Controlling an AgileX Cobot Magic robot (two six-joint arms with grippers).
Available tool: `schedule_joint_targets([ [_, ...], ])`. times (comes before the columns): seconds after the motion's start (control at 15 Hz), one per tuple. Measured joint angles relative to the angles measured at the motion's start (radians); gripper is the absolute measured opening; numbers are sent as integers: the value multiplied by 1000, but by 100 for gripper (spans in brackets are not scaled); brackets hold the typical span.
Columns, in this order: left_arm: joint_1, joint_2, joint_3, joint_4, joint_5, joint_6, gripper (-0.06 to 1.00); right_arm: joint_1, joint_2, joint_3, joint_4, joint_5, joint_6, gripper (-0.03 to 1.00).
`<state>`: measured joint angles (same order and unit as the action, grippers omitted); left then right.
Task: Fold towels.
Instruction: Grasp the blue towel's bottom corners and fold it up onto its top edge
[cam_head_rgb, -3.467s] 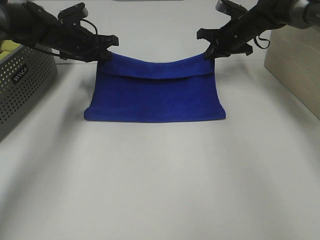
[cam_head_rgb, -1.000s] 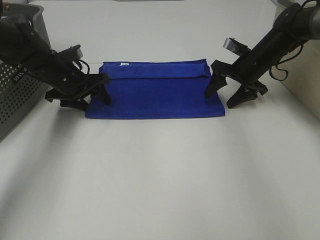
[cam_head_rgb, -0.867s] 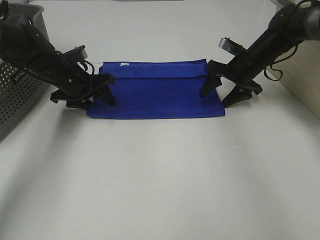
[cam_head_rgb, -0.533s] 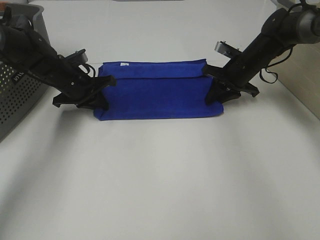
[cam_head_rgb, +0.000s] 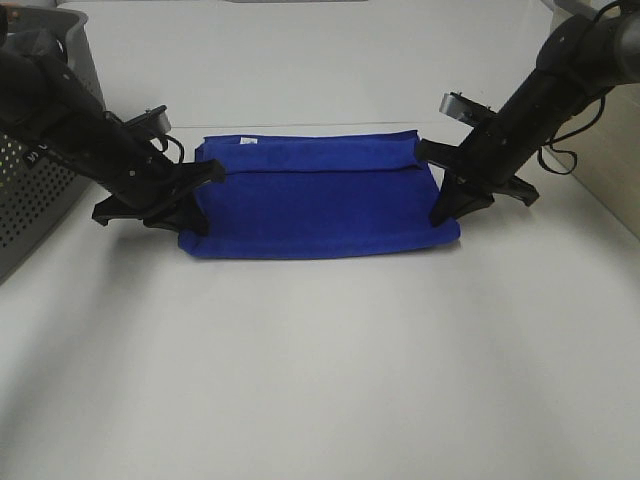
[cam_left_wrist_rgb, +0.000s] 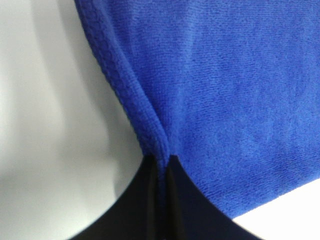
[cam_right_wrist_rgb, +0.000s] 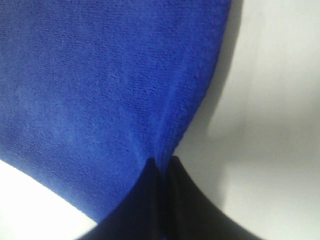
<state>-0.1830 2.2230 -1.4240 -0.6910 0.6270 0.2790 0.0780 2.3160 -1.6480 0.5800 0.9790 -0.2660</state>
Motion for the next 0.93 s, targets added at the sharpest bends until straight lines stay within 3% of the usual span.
schedule_joint_targets([
  [0.27,-48,-93,172,14,-7,0,1,1,-109,225,15,-60,-41,0],
  [0.47,-81,-143,196,18,-29,-4,1,1,-170,272,15,-76,-48,0],
  [0.93,-1,-138,-37,18,-46,-89,1,1,-125,-52,15,-60,-17,0],
])
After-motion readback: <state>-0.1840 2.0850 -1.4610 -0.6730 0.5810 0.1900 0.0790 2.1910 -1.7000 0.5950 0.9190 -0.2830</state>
